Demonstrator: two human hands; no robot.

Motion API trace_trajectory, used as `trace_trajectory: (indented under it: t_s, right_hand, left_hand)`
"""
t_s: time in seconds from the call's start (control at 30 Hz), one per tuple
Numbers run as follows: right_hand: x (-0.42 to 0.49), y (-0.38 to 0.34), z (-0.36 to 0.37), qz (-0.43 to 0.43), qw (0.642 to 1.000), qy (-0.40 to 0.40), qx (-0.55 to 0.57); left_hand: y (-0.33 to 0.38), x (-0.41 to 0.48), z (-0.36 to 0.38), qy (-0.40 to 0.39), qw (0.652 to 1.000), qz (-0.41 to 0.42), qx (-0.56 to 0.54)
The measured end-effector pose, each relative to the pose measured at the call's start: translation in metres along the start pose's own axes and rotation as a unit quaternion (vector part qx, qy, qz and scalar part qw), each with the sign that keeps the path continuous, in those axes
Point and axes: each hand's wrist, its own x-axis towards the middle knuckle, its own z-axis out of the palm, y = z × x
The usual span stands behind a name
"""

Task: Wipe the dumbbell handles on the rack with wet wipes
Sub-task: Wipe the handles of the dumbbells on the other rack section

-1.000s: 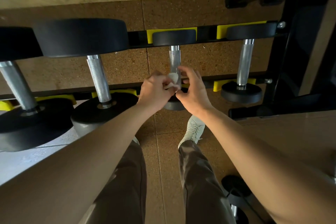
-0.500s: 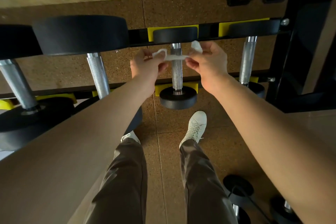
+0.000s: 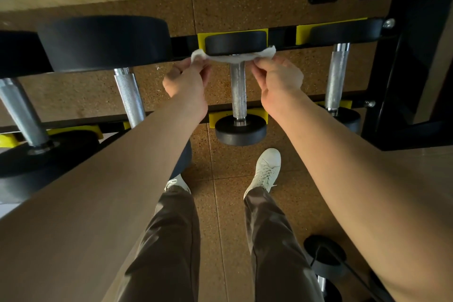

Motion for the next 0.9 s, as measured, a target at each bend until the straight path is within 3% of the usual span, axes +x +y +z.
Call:
trace_trajectory:
  t_s: [0.07, 0.13, 0.2, 0.3, 0.47, 0.53, 0.6, 0.7, 0.77, 0.9]
  right_hand:
    - [0.008, 0.000, -0.002, 0.010, 0.999, -0.017, -0.047]
    - [0.017, -0.003, -0.007, -0.010, 0.984, -0.056, -0.170]
    - [0.023, -0.007, -0.011, -0.072, 0.944, -0.079, -0.312]
    - [0.033, -0.009, -0.015, -0.168, 0.896, -0.043, -0.409]
    - [0.053, -0.008, -0.028, -0.176, 0.892, 0.133, -0.394]
    - [0.049, -0.007, -0.030, -0.163, 0.902, 0.091, -0.391]
    - [0.038, -0.004, -0.026, -0.154, 0.908, -0.022, -0.390]
    - [0.025, -0.004, -0.021, -0.175, 0.882, -0.151, -0.411]
    - [0.033, -0.006, -0.025, -0.191, 0.875, -0.116, -0.429]
    - [0.045, -0.013, -0.042, -0.180, 0.878, 0.016, -0.442]
  left_hand:
    - [0.005, 0.000, 0.000, -0.005, 0.999, -0.031, -0.027]
    - [0.009, 0.003, -0.003, 0.008, 0.997, -0.048, -0.053]
    - [0.011, 0.010, -0.006, 0.026, 0.993, -0.066, -0.096]
    - [0.008, 0.016, -0.008, 0.027, 0.987, -0.097, -0.127]
    - [-0.008, 0.003, 0.012, -0.030, 0.996, -0.080, 0.031]
    - [-0.009, 0.010, 0.015, -0.001, 0.995, -0.072, 0.065]
    - [-0.005, 0.023, 0.008, 0.048, 0.991, -0.062, 0.111]
    - [0.000, 0.038, -0.012, 0.097, 0.988, -0.041, 0.117]
    - [-0.004, 0.038, -0.020, 0.065, 0.988, -0.028, 0.140]
    - [-0.019, 0.025, -0.020, -0.080, 0.971, 0.013, 0.227]
